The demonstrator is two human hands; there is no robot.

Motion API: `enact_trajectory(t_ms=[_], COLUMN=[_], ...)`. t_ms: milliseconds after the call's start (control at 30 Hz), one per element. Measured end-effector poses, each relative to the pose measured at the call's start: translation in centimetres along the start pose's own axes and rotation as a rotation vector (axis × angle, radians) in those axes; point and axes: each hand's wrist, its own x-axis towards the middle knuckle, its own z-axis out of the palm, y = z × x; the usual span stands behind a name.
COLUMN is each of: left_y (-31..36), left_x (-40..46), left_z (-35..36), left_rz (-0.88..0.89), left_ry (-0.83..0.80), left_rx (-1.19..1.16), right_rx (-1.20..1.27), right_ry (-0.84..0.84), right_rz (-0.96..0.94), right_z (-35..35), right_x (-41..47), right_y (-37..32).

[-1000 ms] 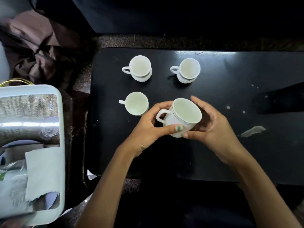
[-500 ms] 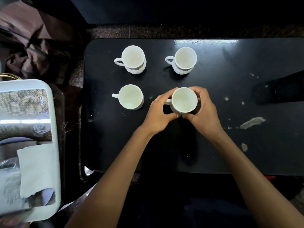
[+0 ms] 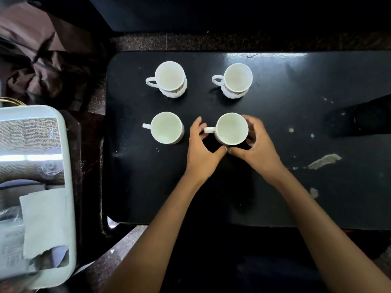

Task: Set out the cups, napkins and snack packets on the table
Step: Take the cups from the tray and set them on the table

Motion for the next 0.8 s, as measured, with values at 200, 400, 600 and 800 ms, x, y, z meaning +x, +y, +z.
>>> enact_trajectory(t_ms=[200,400,600,800], left_y=[-0.3,0.3,0.5,0.2], left_x=[-1.5,-1.7,-2.9,-2.4], left_z=[1.3,1.0,-0.5,-4.3], left_rz=[-0.083,-0.097,-0.542,-0.525], left_ry=[0.018,-0.008,0.416,0.556], left_rx=[-0.141,-0.148,-0.855,-1.128], right_rx=[0.053,0.045,0.045,0.038], right_ry=[0.055,0.051,0.065,0.114], right_rz=[0.013,0.015,0.021,-0.012], right_z=[0.1,0.2,0.9,1.5], right_x=[-0.7,-0.6,-1.2,-1.2], right_y=[0.3,0.2,0.2,0.0])
